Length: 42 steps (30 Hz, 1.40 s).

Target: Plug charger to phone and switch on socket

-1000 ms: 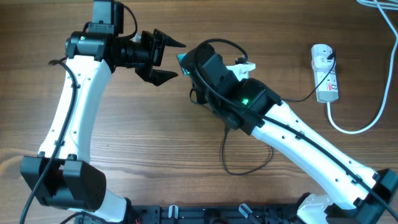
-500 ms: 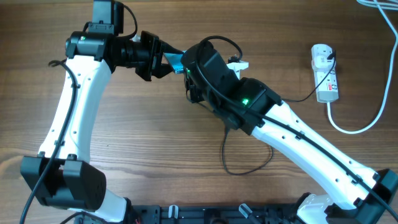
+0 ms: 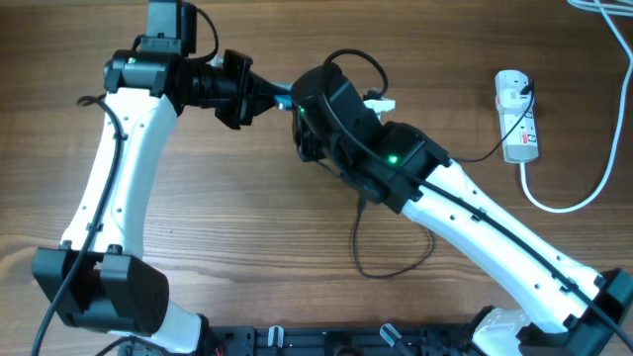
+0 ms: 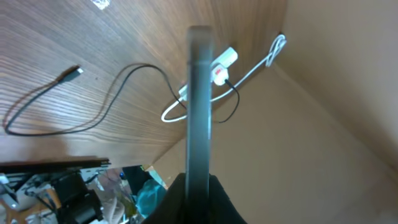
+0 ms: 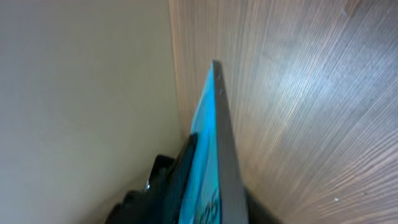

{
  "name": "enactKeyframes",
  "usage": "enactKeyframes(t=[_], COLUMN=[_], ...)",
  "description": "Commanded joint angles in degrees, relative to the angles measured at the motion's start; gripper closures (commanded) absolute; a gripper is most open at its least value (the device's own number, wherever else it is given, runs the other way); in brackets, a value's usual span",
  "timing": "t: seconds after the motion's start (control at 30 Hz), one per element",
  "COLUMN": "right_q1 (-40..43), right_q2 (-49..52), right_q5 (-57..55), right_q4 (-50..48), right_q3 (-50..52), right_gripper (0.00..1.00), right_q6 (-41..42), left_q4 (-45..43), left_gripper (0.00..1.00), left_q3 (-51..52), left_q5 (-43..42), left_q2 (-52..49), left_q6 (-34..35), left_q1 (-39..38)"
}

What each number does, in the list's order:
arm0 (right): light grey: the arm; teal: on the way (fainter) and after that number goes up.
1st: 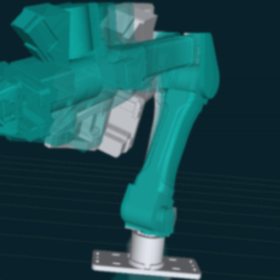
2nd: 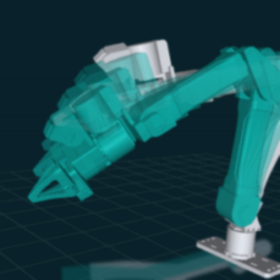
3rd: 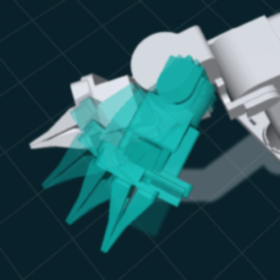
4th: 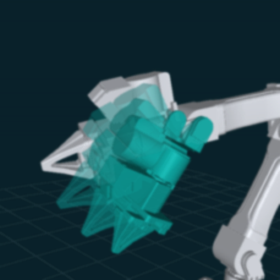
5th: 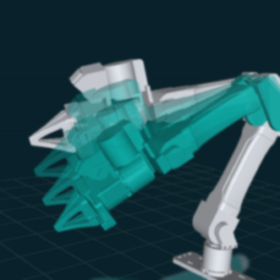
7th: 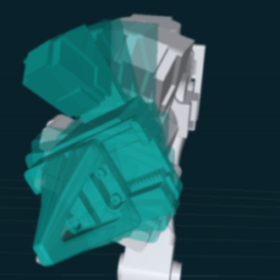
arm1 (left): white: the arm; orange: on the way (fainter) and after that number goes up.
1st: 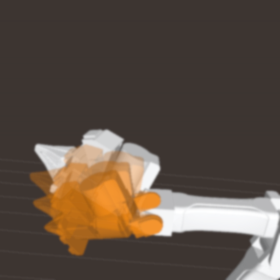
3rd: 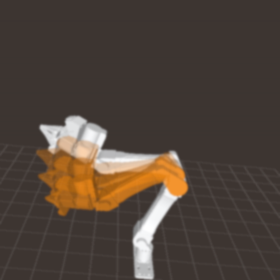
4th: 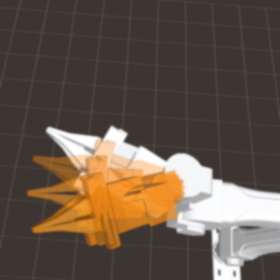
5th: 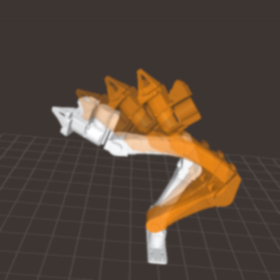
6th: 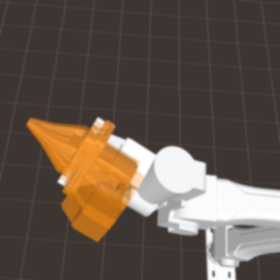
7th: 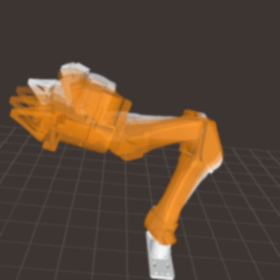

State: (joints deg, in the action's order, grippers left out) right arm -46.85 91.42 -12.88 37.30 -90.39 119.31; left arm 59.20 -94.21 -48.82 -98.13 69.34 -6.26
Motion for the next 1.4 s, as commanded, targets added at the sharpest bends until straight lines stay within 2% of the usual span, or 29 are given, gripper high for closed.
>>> enactKeyframes(t=[0.0,0.03,0.07,0.17,0.3,0.33,0.43,0.57,0.63,0.73,0.9,1.07,1.23,1.33,1.37], right_q1=[-0.42,-0.37,-0.33,1.09,5.49,7.39,13.62,16.59,16.55,16.55,16.55,16.5,16.48,16.48,16.48], right_q2=[-1.97,-1.97,-1.97,-2.99,-7.19,-8.55,-10.82,-10.14,-10.14,-10.14,-9.99,-9.88,-9.86,-9.86,-9.75], right_q5=[1.31,0.85,0.7,0.74,0.94,0.94,0.94,0.94,3.15,4.48,8.37,14.84,15.78,15.8,16.06], right_q4=[-0.72,-0.81,-0.79,0.15,8.87,12.72,23.43,34.95,35.82,33.75,27.63,22.4,18.82,16.46,15.17], right_q3=[-0.87,-0.87,-0.87,-0.87,-0.87,-0.87,-0.87,0.81,4.85,11.21,20.94,27.61,31.89,35.19,36.35], right_gripper=[0.18,0.07,0.01,0.0,0.0,0.01,0.01,0.0,0.01,0.01,0.0,0.0,0.0,0.0,0.06], right_q6=[-6.21,-9.01,-10.25,-17.68,-23.39,-26.75,-44.54,-54.03,-58.14,-57.66,-57.83,-57.79,-57.83,-57.96,-59.65], left_q4=[-0.24,-0.24,-0.24,-0.26,0.74,1.62,5.51,8.79,9.22,11.43,14.23,13.86,11.58,11.74,11.74], left_gripper=[0.96,0.96,0.96,0.96,0.96,0.96,0.96,0.96,0.96,0.96,0.96,0.96,0.96,0.96,0.96], left_q3=[-0.17,-0.17,-0.17,-0.17,-0.17,-0.17,-0.17,-0.17,-0.17,-0.17,-0.17,-0.17,-0.17,-0.17,-0.17], left_q5=[-0.66,-0.61,-0.59,1.05,11.15,14.88,25.99,37.79,38.23,38.23,37.55,36.87,37.46,42.95,42.95], left_q2=[1.38,1.38,1.38,1.38,1.38,1.38,1.38,1.38,1.38,1.38,1.38,1.38,1.38,1.38,1.38], left_q6=[0.17,0.15,0.13,-1.42,-11.47,-14.16,-16.72,-17.68,-23.23,-28.74,-32.59,-42.16,-42.34,-41.92,-41.9], left_q1=[-0.02,-0.02,-0.02,0.0,0.0,0.0,-0.02,-0.02,-0.02,-0.02,-0.04,-2.34,-2.99,-2.99,-2.99])
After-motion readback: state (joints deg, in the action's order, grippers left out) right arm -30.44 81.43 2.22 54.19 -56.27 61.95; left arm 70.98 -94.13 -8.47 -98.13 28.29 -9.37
